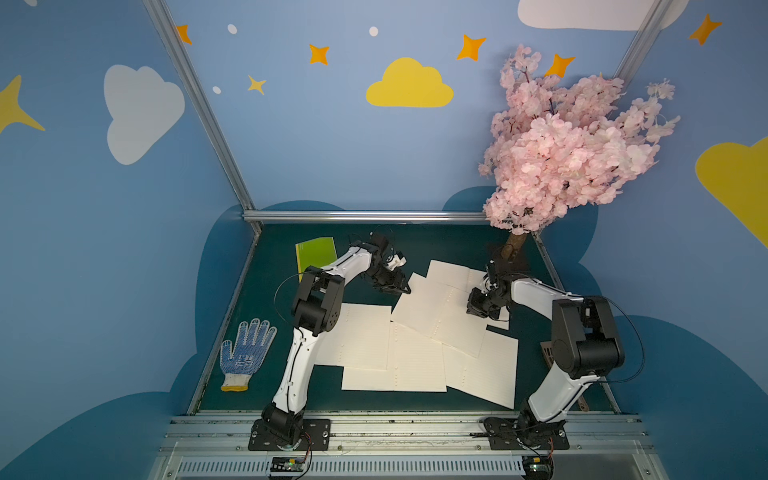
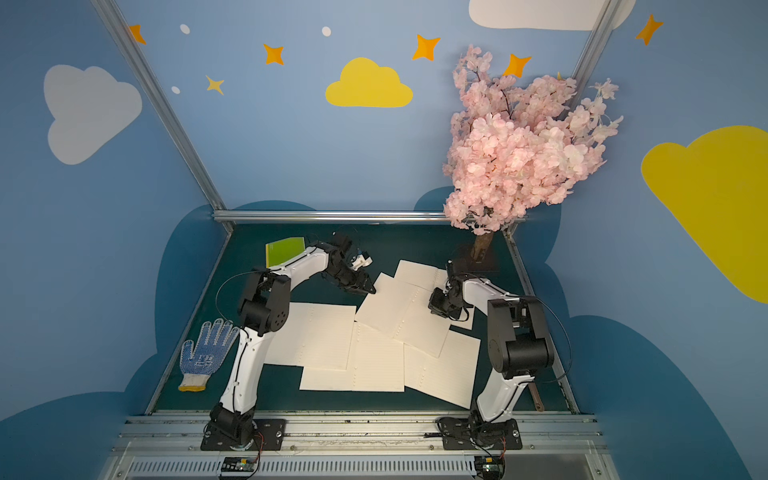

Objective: Close the notebook

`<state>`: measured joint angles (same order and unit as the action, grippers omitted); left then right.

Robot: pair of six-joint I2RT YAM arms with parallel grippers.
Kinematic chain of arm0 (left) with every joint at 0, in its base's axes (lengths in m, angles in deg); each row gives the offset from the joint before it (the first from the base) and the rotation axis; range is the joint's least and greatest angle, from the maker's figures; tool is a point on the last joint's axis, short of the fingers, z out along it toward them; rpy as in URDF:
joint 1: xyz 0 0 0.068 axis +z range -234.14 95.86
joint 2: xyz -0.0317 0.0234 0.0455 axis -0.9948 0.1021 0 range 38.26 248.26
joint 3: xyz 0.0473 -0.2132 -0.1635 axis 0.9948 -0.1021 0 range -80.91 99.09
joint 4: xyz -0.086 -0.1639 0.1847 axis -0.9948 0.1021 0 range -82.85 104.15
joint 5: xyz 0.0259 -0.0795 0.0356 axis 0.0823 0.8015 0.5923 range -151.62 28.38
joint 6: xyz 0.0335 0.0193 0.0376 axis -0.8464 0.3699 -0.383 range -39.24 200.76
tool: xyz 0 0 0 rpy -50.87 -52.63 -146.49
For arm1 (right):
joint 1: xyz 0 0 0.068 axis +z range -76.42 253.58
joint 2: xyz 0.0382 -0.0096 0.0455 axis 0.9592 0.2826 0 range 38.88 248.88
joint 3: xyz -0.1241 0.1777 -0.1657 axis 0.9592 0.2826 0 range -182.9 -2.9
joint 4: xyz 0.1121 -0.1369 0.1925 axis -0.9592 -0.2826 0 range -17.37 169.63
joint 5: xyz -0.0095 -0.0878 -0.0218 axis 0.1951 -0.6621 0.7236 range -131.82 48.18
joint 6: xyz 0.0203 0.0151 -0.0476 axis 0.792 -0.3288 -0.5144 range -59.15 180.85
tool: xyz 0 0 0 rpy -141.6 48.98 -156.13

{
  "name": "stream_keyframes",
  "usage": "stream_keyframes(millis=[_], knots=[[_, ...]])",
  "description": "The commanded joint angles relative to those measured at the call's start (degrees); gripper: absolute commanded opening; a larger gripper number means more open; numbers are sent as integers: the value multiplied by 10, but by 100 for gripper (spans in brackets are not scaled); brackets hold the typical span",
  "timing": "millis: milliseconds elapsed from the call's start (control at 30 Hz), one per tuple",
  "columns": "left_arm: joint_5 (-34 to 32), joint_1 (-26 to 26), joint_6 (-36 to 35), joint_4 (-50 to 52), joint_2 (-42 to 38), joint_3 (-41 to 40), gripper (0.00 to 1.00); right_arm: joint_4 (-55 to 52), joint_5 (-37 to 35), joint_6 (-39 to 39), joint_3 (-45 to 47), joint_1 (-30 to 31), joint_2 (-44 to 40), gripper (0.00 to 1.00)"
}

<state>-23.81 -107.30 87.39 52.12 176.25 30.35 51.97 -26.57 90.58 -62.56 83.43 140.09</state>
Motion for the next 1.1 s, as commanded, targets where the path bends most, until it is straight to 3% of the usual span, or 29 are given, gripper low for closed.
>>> stream_keyframes(millis=[0, 733, 1067], knots=[[34, -4, -13, 21, 17, -3, 52, -4, -5, 1, 7, 1, -1, 9], [124, -7, -13, 4, 9, -8, 48, -5, -4, 1, 7, 1, -2, 9], [104, -6, -14, 2, -5, -22, 33, -3, -3, 1, 8, 2, -5, 9]])
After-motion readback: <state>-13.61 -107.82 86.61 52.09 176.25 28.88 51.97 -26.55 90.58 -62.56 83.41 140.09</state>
